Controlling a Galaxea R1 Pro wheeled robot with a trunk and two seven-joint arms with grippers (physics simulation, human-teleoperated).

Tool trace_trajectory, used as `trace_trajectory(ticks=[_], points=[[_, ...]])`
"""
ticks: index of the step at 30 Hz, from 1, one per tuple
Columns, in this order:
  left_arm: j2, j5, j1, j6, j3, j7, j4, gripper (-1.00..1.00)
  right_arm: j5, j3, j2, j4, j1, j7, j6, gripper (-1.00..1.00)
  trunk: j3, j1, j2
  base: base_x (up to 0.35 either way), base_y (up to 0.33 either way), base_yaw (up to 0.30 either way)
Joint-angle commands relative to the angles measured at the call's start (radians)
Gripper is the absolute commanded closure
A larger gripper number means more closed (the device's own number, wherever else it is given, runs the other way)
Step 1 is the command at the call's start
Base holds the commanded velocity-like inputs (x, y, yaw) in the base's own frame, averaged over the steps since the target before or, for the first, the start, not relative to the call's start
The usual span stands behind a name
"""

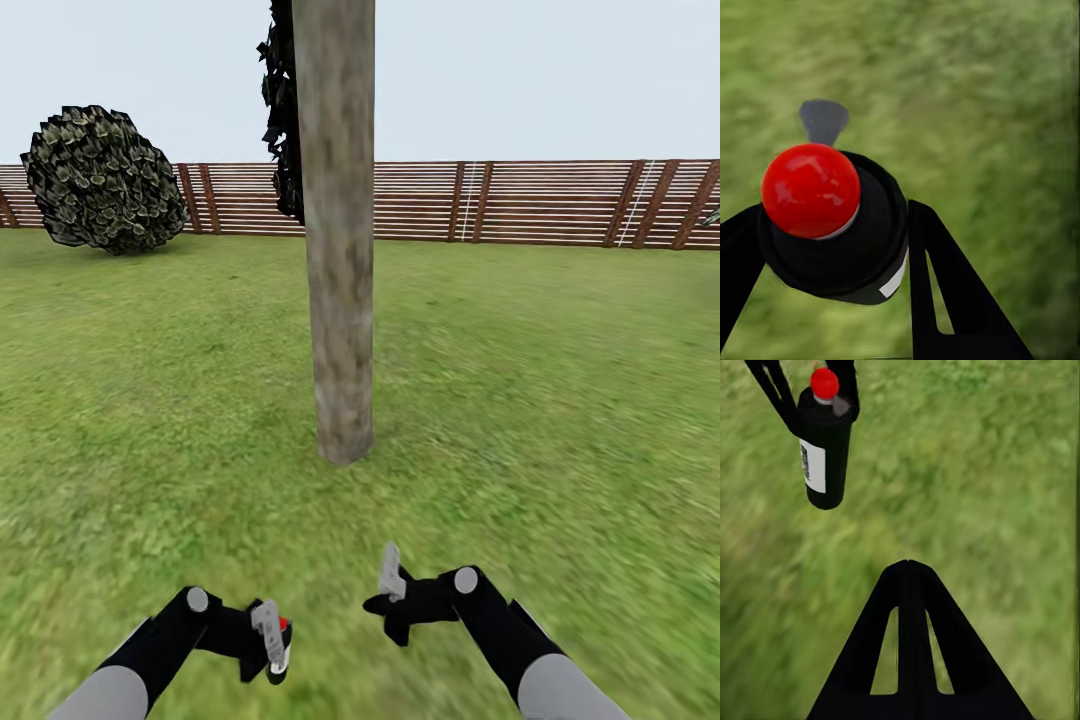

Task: In the garden, pick up the pesticide atomizer on the floor and spray pesticide onto both trees until each tree trunk is fully covered.

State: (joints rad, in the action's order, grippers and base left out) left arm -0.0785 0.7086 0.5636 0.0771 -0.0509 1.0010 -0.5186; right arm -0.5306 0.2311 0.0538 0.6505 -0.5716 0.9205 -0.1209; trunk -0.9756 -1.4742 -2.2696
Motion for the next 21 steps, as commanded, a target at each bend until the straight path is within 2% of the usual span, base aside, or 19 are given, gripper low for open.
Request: trace_trajectory(ticks=[1,9,21], points=[[0.003,0.005,0.001,0.007,-0.033,0.000,-0.001,1.00,-0.011,-0.001,0.001,0.007,-0.002,0.005,-0.009,1.00,-0.001,0.000,0.000,0.000,0.000,0.000],[0.038,0.006,0.001,0.012,-0.060,0.000,-0.003,1.00,-0.009,-0.001,0.003,0.019,-0.004,0.009,-0.010,1.00,-0.001,0.000,0.000,0.000,0.000,0.000],[0.087,0.008,0.004,0.009,-0.063,0.000,-0.029,1.00,-0.009,0.000,0.013,0.023,-0.004,0.009,-0.010,1.00,-0.001,0.000,0.000,0.000,0.000,0.000]])
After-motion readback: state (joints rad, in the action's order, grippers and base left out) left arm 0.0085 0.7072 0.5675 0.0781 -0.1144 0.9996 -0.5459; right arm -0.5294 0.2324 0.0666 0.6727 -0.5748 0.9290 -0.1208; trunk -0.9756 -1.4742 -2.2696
